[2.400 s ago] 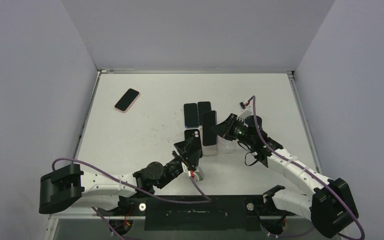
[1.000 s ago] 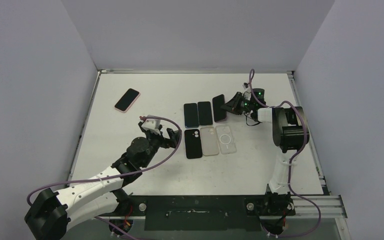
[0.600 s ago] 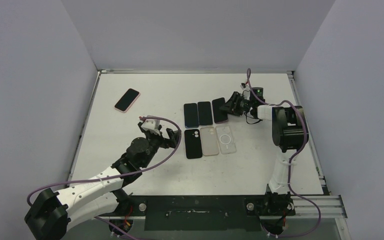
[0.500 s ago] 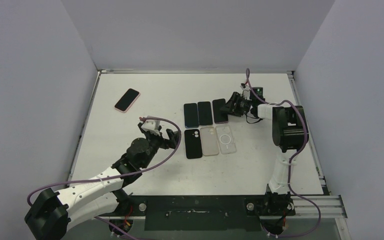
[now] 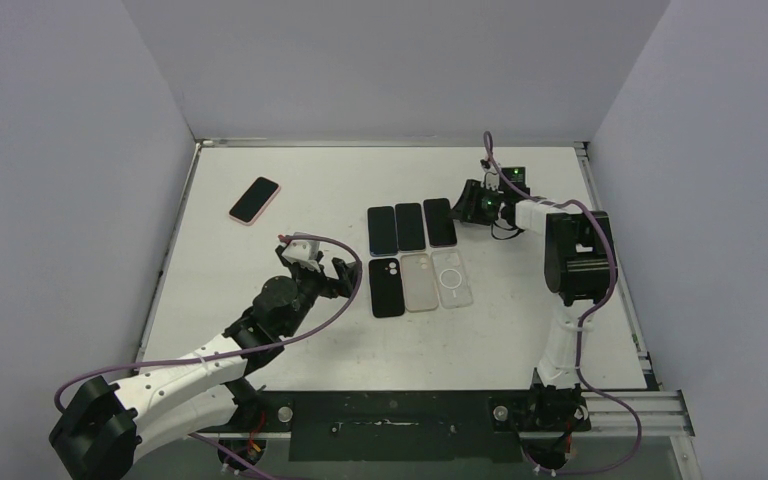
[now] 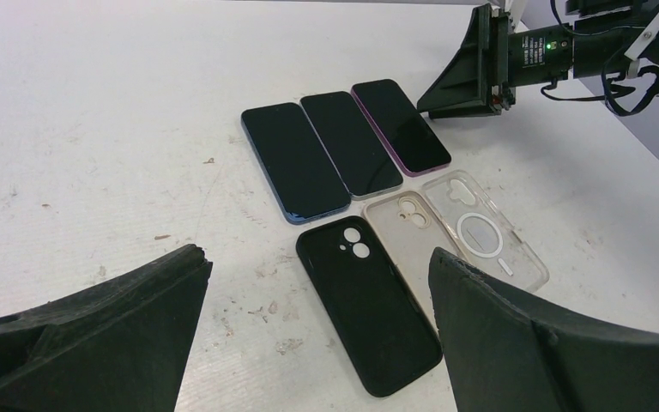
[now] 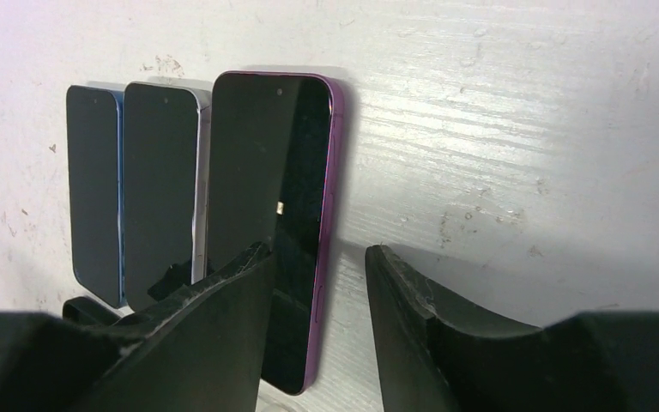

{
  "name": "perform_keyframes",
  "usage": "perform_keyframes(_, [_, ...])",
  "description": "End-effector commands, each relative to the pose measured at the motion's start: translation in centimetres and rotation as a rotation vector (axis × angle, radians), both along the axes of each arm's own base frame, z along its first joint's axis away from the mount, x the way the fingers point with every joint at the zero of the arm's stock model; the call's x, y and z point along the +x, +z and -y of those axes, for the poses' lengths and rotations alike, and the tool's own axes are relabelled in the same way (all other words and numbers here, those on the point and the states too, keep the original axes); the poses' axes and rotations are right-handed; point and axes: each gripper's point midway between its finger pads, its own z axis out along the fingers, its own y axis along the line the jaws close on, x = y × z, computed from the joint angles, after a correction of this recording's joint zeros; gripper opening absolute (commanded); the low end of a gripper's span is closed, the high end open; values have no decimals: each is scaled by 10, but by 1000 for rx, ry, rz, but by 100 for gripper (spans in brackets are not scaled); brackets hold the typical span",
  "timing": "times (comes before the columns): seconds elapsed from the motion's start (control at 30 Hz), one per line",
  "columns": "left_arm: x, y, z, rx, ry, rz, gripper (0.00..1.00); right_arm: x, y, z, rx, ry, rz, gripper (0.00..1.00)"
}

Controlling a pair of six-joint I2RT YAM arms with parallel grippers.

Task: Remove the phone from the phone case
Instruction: Place the phone at the center of the board.

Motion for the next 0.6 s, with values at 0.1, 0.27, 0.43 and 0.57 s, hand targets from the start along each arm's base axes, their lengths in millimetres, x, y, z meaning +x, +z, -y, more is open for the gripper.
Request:
perform_keyframes(0.1, [5, 16, -1, -44, 22, 39, 97, 2, -6, -11, -34, 54, 28, 37])
perform_keyframes(0.27, [6, 15, -1, -41, 25, 35, 97, -4, -7, -21, -35, 94, 32, 30])
perform_keyframes(0.43, [6, 14, -3, -35, 31, 34, 97, -10, -10, -30, -18, 106, 20, 25])
perform_keyframes(0.57, [7, 14, -3, -34, 32, 33, 97, -13, -8, -29, -18, 102, 19, 24])
